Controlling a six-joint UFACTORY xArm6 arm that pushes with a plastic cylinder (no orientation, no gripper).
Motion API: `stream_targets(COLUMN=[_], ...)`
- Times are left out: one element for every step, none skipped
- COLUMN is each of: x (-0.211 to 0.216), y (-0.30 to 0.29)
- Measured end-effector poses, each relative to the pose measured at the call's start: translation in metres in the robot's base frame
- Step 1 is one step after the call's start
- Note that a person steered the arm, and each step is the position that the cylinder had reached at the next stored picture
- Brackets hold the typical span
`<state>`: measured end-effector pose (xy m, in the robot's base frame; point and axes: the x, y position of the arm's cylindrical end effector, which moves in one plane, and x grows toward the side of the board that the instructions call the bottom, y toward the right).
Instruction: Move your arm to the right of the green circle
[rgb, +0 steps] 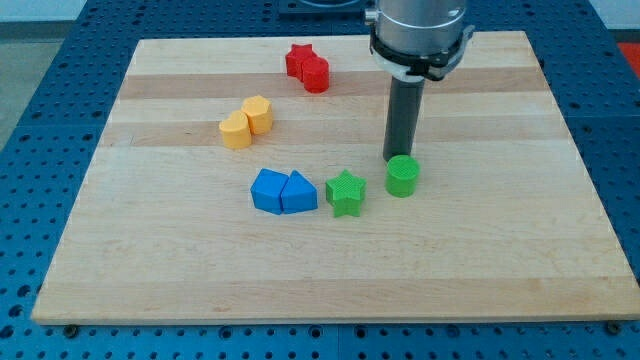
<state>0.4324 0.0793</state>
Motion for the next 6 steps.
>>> stream_targets(x=[0.009,0.025,0.026,0.028,0.045,0.062], y=[0.005,0.007,0.025,0.055,0.066,0.066])
